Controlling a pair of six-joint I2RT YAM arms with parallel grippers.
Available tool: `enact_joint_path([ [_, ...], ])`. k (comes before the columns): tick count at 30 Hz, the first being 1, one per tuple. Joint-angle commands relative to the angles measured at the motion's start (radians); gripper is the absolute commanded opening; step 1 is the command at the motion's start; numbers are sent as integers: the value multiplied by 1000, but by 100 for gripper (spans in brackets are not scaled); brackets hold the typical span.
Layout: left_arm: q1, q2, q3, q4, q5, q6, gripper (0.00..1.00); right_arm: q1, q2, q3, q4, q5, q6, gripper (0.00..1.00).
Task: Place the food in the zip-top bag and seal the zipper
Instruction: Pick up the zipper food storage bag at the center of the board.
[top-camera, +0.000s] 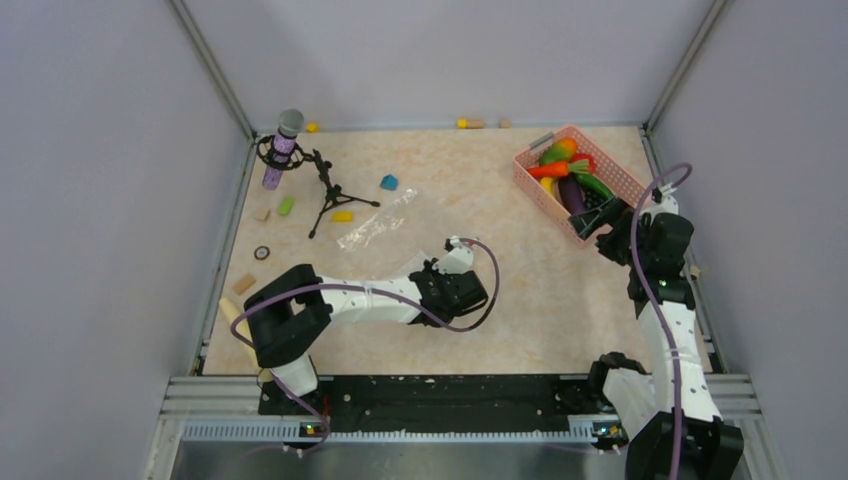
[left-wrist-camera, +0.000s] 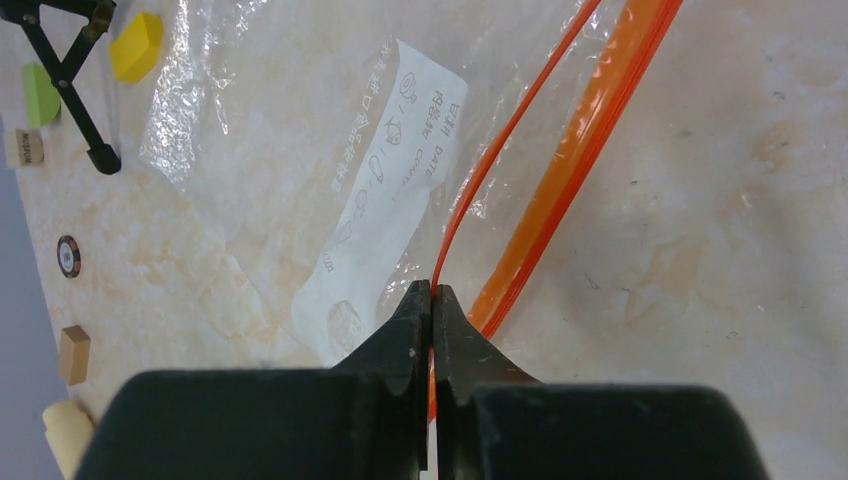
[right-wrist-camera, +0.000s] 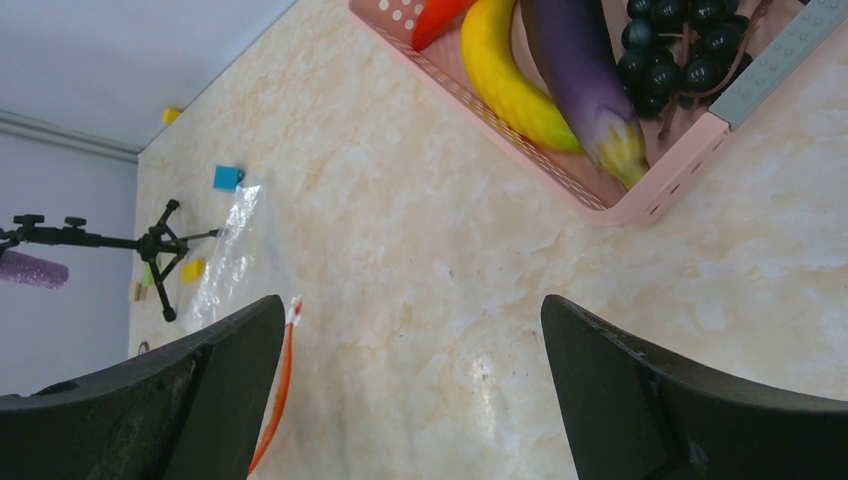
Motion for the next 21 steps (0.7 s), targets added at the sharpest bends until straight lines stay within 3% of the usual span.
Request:
enact_joint_path([
  [1,-16,-63,33,-36,-72,-85,0,-5,-18,50,23,-43,-19,98],
  [9,-23,-284,38,-72,-4,-202,0,48,-42,1,210,-275,-14,98],
  [14,-21,-411,55,-75,17,-237,0,348,-61,61,129,-60,-184,98],
  [21,-16,-465,215,-230,51,-264,0,614,-59,53,254,-71,-230,98],
])
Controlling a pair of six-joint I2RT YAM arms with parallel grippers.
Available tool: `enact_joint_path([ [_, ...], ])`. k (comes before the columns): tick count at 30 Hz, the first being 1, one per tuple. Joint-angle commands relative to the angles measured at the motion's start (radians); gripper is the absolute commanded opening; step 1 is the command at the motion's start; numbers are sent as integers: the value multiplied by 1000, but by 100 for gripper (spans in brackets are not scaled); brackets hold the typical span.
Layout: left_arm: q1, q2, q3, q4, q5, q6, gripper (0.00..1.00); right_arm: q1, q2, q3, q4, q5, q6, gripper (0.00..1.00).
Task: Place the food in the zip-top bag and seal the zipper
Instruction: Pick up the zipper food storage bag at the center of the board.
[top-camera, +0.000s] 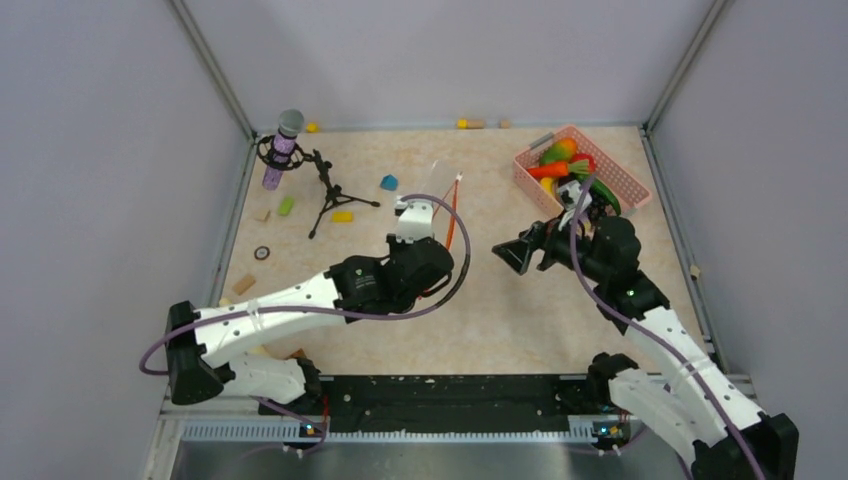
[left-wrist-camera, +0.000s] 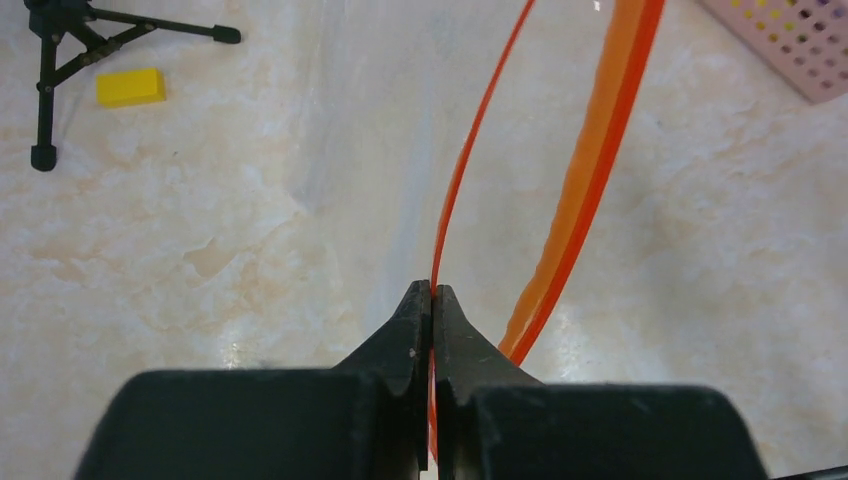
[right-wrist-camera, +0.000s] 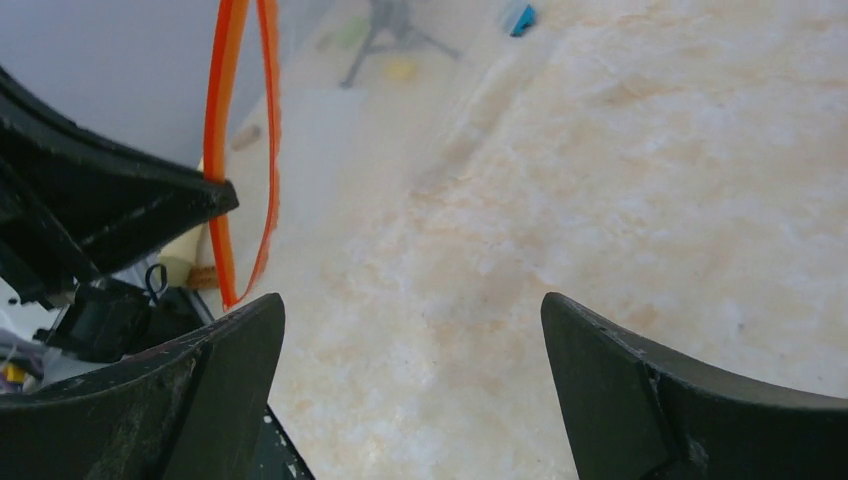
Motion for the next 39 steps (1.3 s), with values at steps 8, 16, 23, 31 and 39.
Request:
enact_joint_path([
  [8,9,-65,-14,49,9,-79,0,335,127,151,33,330,-26,98],
  [16,12,-160,-184,214,163,-61,0,605,338,209,102,707,21,94],
  [23,12,-252,-269,237,176,-85,0,664,453,158,257,869,129,85],
  [31,12,-344,-304,144,34,-152,0,665,527,60,444,854,216,27],
  [39,20,-366,-220,-348,-354,-572,0,658,452,72,143,881,228,0],
])
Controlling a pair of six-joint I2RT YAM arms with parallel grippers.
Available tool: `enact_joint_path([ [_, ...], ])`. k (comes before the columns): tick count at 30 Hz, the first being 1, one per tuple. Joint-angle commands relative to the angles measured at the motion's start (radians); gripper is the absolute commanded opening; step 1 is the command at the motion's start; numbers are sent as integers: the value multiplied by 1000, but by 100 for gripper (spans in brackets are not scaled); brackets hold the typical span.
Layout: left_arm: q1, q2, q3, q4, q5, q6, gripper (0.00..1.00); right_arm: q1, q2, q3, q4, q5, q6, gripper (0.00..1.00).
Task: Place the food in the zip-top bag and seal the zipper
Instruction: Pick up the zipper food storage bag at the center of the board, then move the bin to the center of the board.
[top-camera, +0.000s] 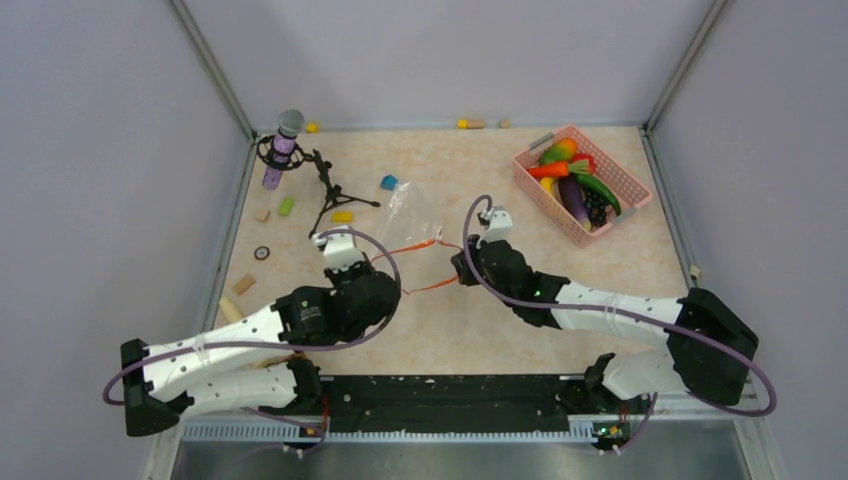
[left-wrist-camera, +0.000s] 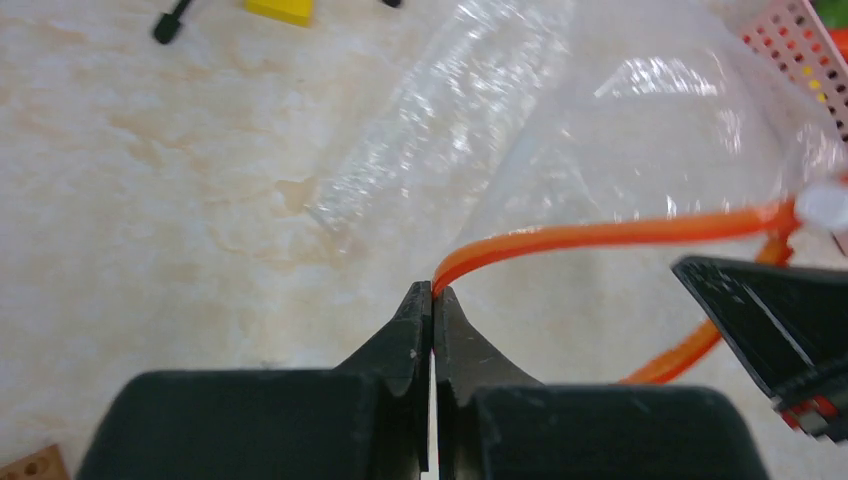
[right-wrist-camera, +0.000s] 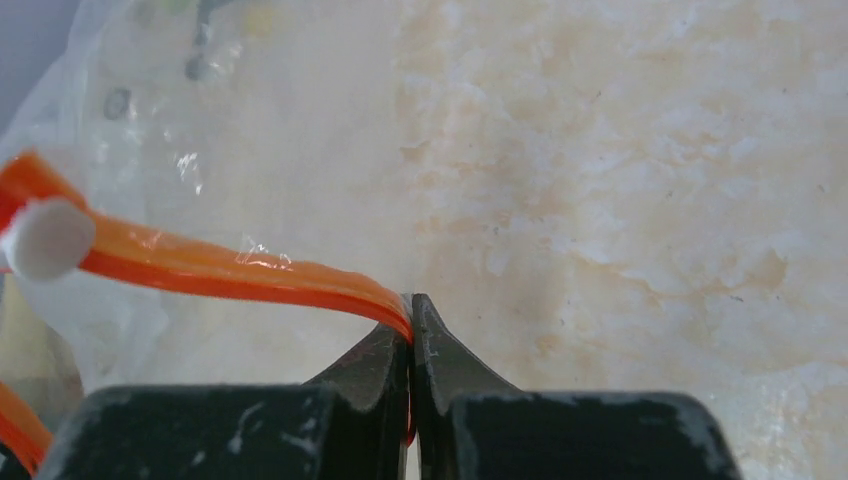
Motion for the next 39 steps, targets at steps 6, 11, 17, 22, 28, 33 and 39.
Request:
enact_joint_path([
  [6,45,23,88,-328,-229,-266,0,-18,-184,-6,-275,-139,-66,0],
  [11,45,16,21,-16,-79,32,0,-19,-265,-27,-197,-329,-183,14],
  [17,45,-25,-70,204,65,170,0,-19,-296,57,-241,-406,-259,83],
  [22,45,-20,-73,202,46,171,0,-18,-378,83,-275,-337,-298,99],
  [28,44,20,-49,173,45,157,0,-22,-488,102,-314,-197,-319,99],
  [33,45,42,-65,213,84,174,0,-229,-429,169,-471,4,-254,99],
  [39,45,56,-46,184,80,164,0,-589,-180,314,-554,-119,-310,99],
])
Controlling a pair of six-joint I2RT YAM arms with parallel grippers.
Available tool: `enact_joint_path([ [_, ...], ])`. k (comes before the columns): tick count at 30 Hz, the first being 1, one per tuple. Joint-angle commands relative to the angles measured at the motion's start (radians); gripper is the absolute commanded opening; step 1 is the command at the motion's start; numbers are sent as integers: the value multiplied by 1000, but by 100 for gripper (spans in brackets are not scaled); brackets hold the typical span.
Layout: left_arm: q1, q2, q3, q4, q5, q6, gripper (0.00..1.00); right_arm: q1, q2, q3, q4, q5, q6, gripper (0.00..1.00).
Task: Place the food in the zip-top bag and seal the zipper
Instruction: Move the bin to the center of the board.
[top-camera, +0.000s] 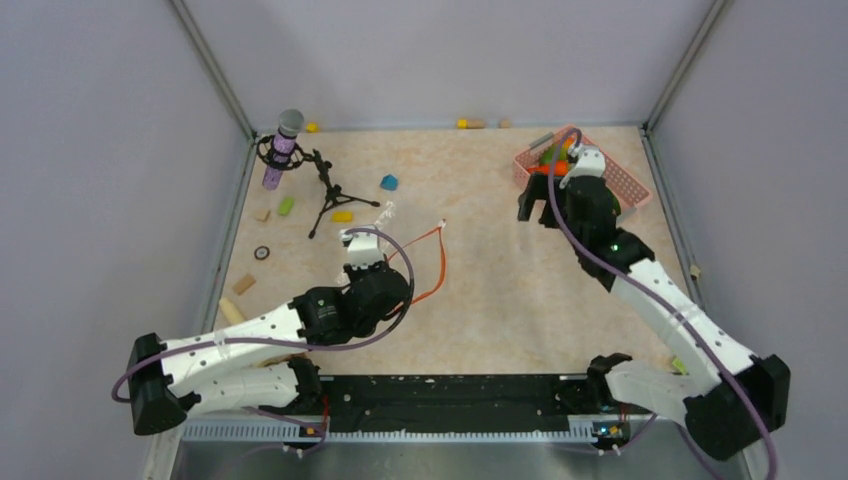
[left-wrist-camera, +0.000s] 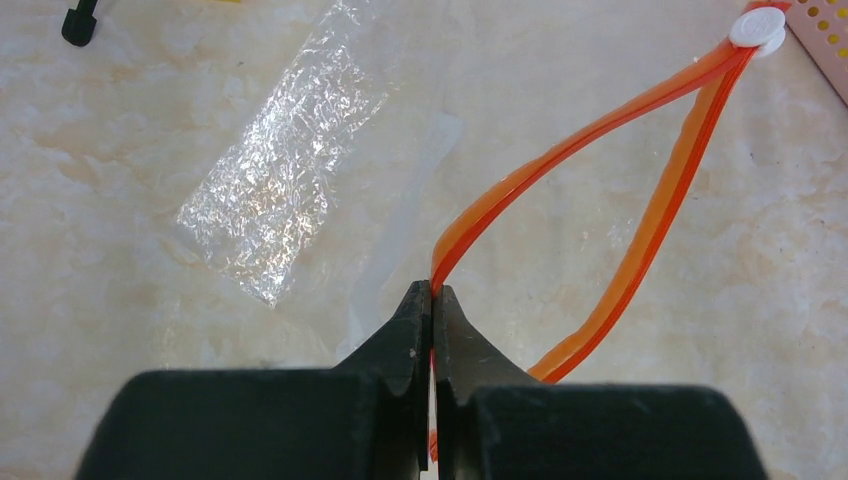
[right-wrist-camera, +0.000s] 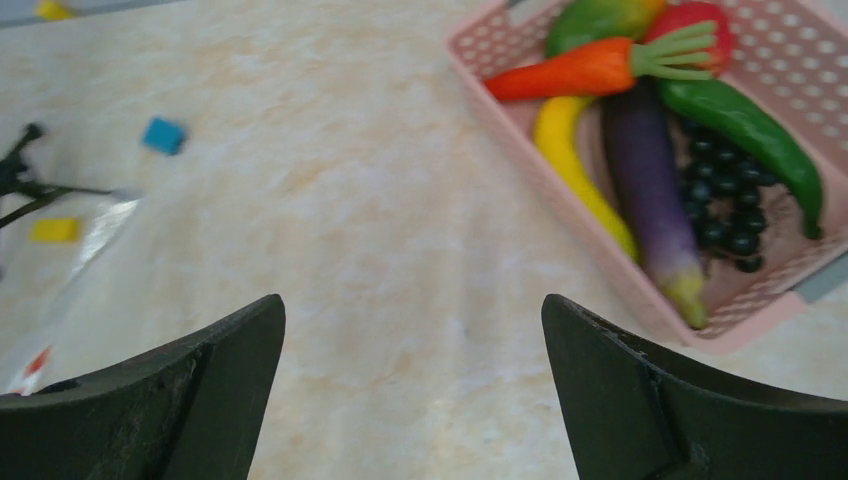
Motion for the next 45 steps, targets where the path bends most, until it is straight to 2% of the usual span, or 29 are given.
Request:
enact_joint_path([
  [1,4,-1,19,33,1,8,0,-181,178,115,-66,-51,-77,99],
  [7,3,20,-12,114,64,45,0,-336,473,239,-31,-227,-174,97],
  [12,4,46,12,81,42,32,0,-353,668,345,-38,-271,-247,95],
  [15,4,42,4,90,46,36,0,-353,737,362,-26,-239,-277,94],
  [19,4,39,5,88,38,37,0,-356,790,350,-21,-334,-291,83],
  [25,4,39,7,85,46,36,0,-354,725,227,114,-540,-283,67],
  [28,4,42,10,84,63,34,0,-349,674,170,160,-578,-253,51],
  [33,3,47,9,88,71,34,0,-313,612,86,159,-523,-188,28],
  [35,3,53,11,85,62,32,0,-282,575,44,151,-468,-165,22],
  [40,3,66,26,62,56,22,0,-187,464,-63,88,-317,-36,15],
  [45,4,53,24,52,38,12,0,-41,313,-228,88,-215,103,14],
])
